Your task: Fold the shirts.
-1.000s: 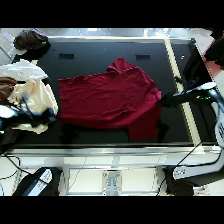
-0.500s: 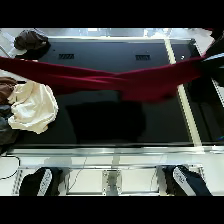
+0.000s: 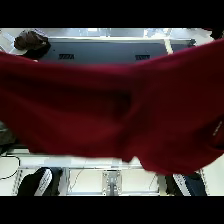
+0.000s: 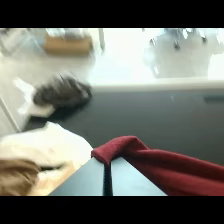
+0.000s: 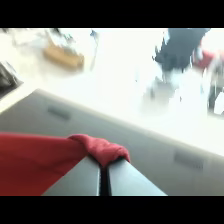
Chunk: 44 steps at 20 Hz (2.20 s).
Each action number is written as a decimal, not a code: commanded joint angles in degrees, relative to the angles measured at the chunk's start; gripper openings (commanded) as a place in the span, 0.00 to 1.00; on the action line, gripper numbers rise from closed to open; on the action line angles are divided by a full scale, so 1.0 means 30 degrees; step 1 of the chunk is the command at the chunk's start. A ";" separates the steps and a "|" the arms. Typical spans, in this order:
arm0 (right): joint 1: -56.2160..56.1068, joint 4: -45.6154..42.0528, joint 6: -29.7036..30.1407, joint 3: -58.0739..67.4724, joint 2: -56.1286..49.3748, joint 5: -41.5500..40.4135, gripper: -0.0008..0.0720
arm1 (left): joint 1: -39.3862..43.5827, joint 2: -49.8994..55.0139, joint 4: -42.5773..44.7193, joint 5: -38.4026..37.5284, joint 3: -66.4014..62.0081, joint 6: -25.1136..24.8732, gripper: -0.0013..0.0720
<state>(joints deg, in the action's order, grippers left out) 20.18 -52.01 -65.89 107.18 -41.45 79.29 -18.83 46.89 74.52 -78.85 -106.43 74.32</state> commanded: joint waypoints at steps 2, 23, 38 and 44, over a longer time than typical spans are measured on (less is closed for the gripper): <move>-0.0073 -0.0270 -0.0503 -0.4393 -0.3388 0.1974 0.03 | 0.1341 0.5013 -0.1800 -0.2892 0.1122 -0.0080 0.03; -0.5457 -0.5370 -0.1392 -0.1282 -2.0903 -0.9304 0.02 | 0.7315 1.8003 1.0506 0.8167 0.2645 0.4590 0.03; -0.6302 -1.0040 -0.1960 -0.9726 -1.8025 -0.4204 0.02 | 0.8306 1.4564 0.9114 0.6215 1.0171 0.5122 0.03; -0.6462 -0.9449 -0.2878 -1.0688 -1.8061 -0.5530 0.09 | 0.8306 1.4593 0.7927 0.4969 1.0746 0.5085 0.07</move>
<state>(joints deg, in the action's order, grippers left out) 0.97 -81.21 -73.14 76.62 -95.68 63.77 6.04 90.76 99.90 -61.60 -75.05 89.65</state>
